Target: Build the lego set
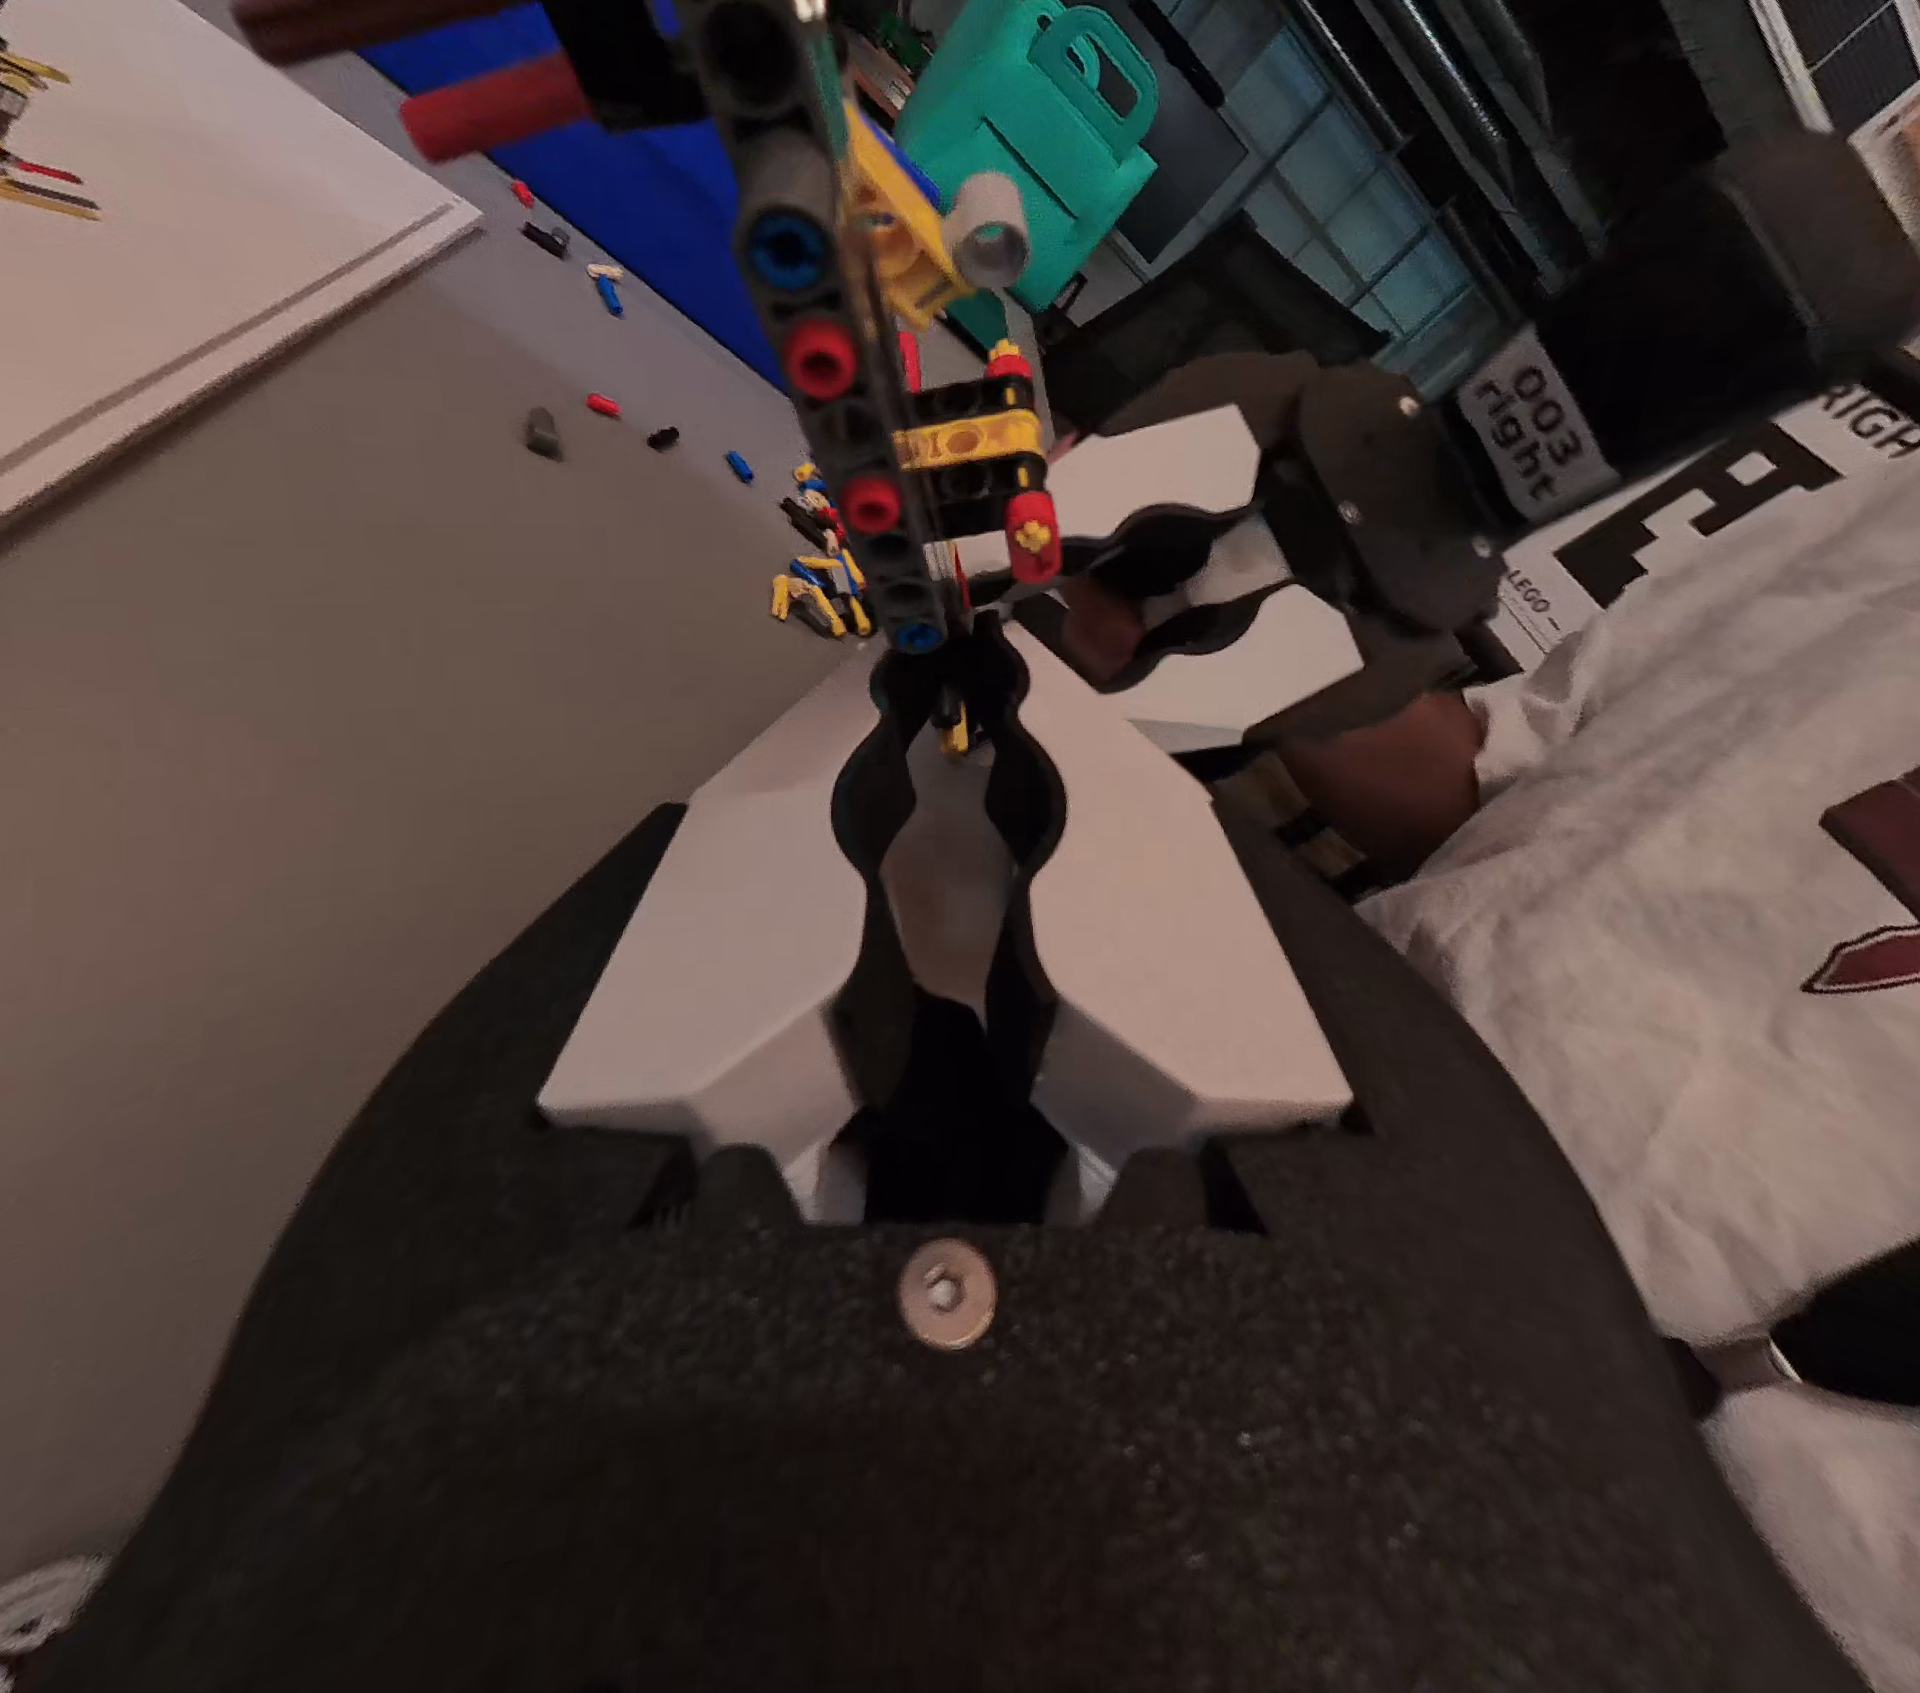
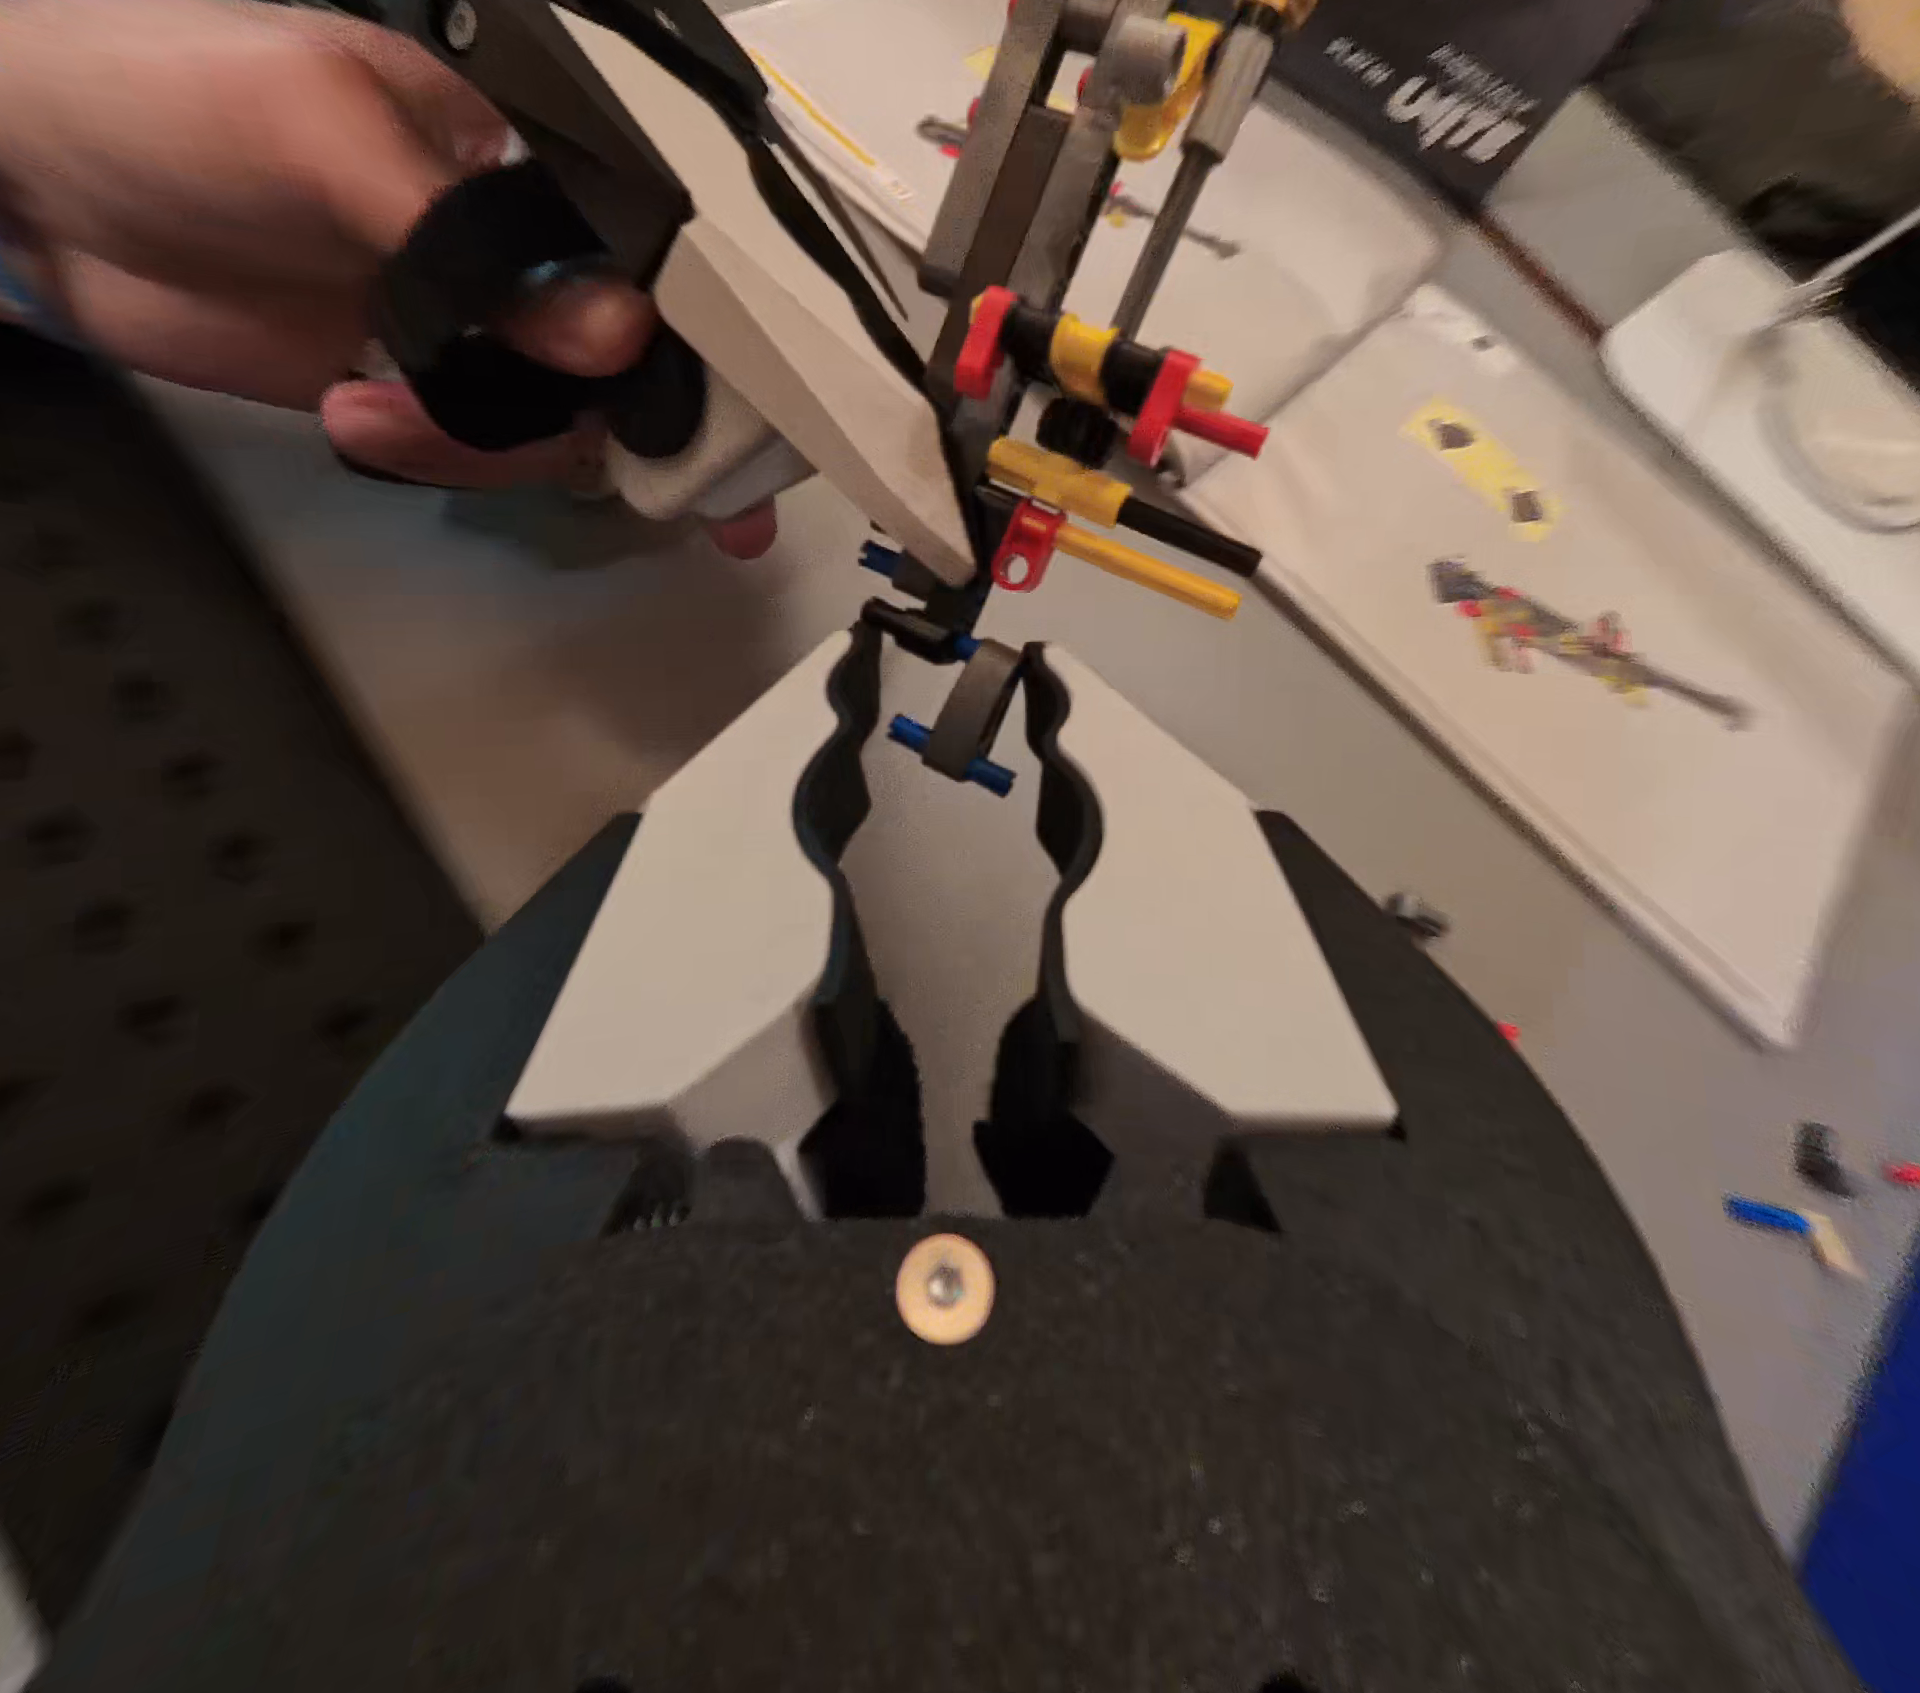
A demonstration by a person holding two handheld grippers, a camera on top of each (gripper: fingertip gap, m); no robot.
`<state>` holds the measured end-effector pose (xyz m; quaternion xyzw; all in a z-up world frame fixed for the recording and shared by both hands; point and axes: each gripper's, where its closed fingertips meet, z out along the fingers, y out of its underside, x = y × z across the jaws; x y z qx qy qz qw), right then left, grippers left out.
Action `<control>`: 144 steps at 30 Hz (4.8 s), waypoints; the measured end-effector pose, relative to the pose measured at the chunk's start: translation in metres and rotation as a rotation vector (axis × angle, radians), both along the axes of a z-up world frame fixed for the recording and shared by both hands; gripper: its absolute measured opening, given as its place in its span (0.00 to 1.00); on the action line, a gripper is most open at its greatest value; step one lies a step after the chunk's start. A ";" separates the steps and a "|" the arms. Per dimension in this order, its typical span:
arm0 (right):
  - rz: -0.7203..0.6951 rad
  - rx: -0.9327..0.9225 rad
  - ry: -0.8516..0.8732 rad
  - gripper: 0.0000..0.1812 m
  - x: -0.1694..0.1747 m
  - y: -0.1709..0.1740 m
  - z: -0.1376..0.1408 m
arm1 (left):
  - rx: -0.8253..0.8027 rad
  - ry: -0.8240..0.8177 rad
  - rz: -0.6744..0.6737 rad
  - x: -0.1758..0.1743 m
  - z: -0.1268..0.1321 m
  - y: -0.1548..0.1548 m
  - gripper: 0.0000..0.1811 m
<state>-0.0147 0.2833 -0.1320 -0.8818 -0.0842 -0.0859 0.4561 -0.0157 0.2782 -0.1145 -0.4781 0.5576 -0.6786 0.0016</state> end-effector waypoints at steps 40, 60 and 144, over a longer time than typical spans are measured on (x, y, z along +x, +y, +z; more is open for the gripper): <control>-0.095 0.064 0.100 0.18 -0.005 0.016 0.014 | -0.044 -0.010 0.126 0.004 0.005 0.023 0.04; 0.267 0.047 0.866 0.24 0.018 0.013 0.040 | -0.105 0.469 -0.683 -0.061 0.003 -0.015 0.03; -0.297 0.038 1.199 0.05 0.010 0.027 -0.055 | 1.366 -0.330 -0.341 -0.051 -0.076 0.005 0.08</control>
